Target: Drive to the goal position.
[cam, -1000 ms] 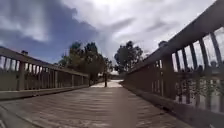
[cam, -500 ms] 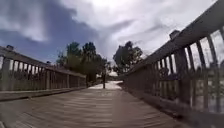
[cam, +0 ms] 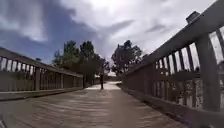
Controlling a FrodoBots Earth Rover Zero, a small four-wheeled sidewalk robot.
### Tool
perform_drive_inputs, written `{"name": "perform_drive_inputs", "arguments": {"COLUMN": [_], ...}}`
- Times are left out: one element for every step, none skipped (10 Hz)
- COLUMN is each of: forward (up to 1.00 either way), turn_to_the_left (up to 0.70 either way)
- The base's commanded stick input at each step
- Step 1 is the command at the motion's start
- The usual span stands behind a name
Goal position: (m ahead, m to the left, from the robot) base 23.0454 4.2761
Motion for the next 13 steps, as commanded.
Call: {"name": "perform_drive_inputs", "arguments": {"forward": [0.85, 0.85, 0.85, 0.85, 0.85, 0.85, 0.85, 0.85, 0.85, 0.85, 0.85, 0.85, 0.85], "turn_to_the_left": [0.0, 0.0, 0.0, 0.0, 0.0, 0.0, 0.0, 0.0, 0.0, 0.0, 0.08, 0.24, 0.34]}}
